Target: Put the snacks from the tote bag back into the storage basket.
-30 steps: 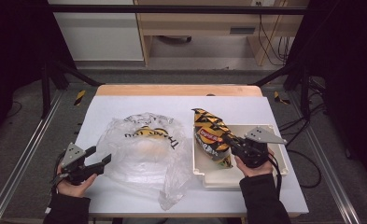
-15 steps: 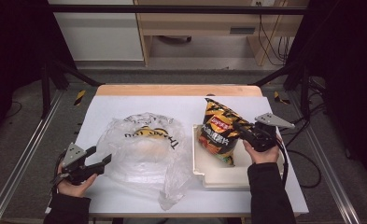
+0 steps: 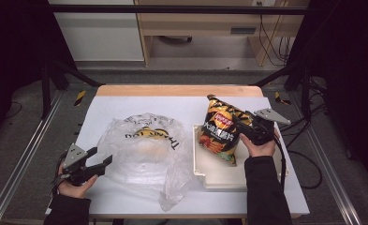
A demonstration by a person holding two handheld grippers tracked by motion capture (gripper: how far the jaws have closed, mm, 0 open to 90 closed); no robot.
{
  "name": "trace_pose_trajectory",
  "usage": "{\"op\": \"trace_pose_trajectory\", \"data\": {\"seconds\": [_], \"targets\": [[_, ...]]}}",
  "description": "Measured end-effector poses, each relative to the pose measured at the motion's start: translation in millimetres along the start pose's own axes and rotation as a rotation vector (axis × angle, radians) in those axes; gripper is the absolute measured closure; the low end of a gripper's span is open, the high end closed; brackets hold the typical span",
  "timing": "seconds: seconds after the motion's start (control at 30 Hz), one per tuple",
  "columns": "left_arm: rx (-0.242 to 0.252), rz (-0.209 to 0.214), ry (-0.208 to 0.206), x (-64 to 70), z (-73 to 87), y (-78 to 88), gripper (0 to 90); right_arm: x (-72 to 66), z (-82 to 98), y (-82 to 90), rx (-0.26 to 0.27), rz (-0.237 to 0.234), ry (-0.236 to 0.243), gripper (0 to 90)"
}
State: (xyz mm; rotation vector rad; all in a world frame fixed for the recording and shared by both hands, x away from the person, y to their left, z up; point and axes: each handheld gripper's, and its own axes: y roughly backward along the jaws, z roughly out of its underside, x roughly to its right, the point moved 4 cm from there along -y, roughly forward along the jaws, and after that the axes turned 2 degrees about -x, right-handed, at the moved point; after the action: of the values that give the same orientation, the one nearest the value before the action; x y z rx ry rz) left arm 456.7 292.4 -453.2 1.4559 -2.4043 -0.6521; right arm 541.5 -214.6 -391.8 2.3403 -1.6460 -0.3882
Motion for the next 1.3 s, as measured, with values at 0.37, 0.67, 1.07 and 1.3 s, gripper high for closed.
{"op": "trace_pose_trajectory", "data": {"seconds": [0.37,0.67,1.07,1.3], "targets": [[0.001,-0.003,0.000,0.2,-0.3,0.4,30.7,-8.6,-10.2,46.1,0.085,-0.015,0.032,28.0],[0.004,-0.004,-0.001,0.8,-0.8,1.4,30.8,-29.7,15.6,75.1,0.037,-0.083,0.107,56.4],[0.007,0.000,0.000,1.5,-1.0,1.9,32.3,-45.2,75.2,55.5,-0.186,-0.145,0.105,90.0],[0.011,-0.003,-0.001,1.3,-1.3,2.1,33.2,-50.6,89.2,42.8,-0.250,-0.157,0.131,90.0]]}}
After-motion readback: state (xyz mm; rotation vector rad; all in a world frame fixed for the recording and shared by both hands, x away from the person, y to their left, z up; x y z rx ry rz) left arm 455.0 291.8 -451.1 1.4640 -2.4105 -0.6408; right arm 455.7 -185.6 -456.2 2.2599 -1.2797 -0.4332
